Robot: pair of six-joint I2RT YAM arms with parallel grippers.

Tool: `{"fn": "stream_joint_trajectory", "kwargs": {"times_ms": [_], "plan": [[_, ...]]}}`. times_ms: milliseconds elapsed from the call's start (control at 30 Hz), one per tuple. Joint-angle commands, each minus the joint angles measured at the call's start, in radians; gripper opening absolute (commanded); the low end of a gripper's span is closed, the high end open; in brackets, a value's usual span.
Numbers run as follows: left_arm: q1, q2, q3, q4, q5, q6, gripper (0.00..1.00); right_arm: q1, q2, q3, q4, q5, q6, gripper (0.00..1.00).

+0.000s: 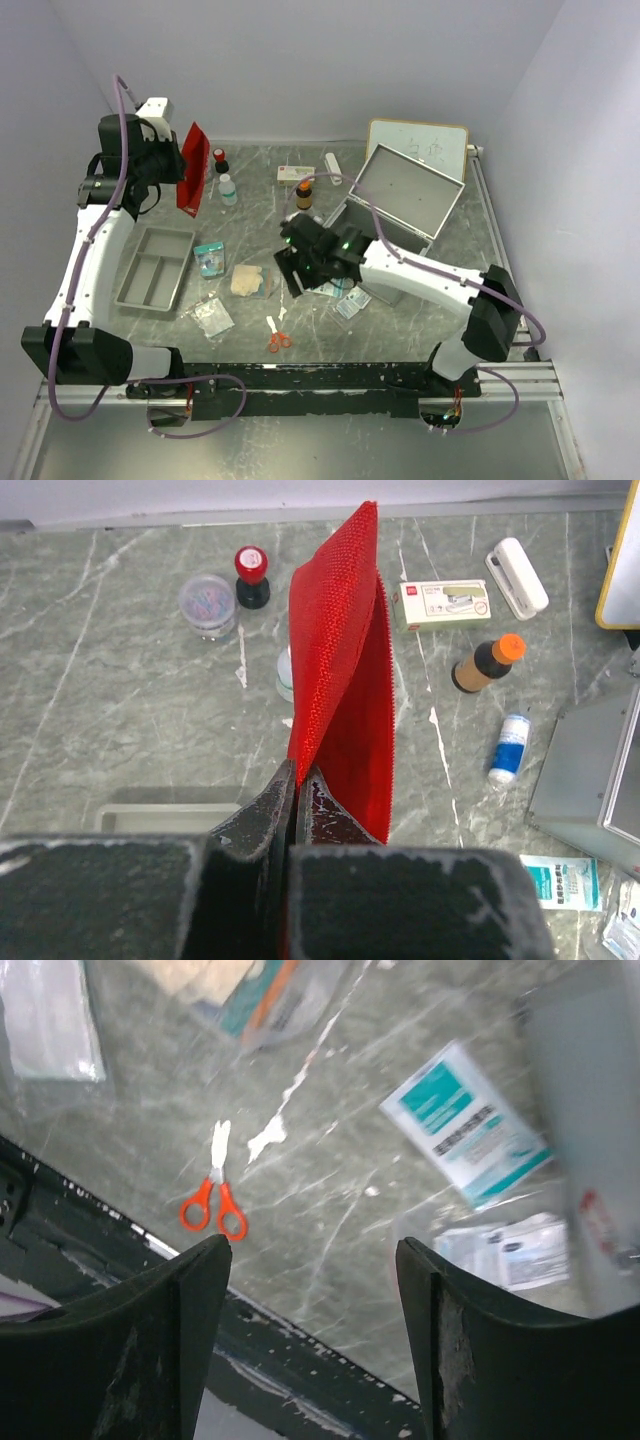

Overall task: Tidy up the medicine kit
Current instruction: Pick up the scissors from the center of the board.

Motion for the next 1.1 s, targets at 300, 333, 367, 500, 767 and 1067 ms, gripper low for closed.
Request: {"fn": "stream_joint_trajectory", "kwargs": {"times_ms": [300, 333, 367, 500, 767, 1067], "plan": [[-0.004, -0.065, -0.009, -0.039, 0.035, -0.014, 0.07, 0.305, 0.141, -0.028, 0.061, 0.131, 0.312, 0.59], [-0.004, -0.065, -0.009, -0.040, 0.035, -0.016, 0.07, 0.309, 0.145, -0.033, 0.064, 0.139, 0.332, 0.58], [-0.004, -0.065, -0.010, -0.041, 0.036, -0.018, 0.07, 0.311, 0.147, -0.044, 0.075, 0.137, 0.350, 0.56], [-0.005, -0.066, -0.012, -0.049, 0.048, -0.024, 0.07, 0.313, 0.182, -0.055, 0.090, 0.125, 0.412, 0.51], [-0.004, -0.062, -0.018, -0.050, 0.075, -0.028, 0.07, 0.326, 0.282, -0.017, 0.101, 0.124, 0.459, 0.47], [-0.004, -0.054, -0.018, -0.046, 0.108, -0.018, 0.07, 0.349, 0.310, -0.021, 0.109, 0.111, 0.498, 0.40]]}}
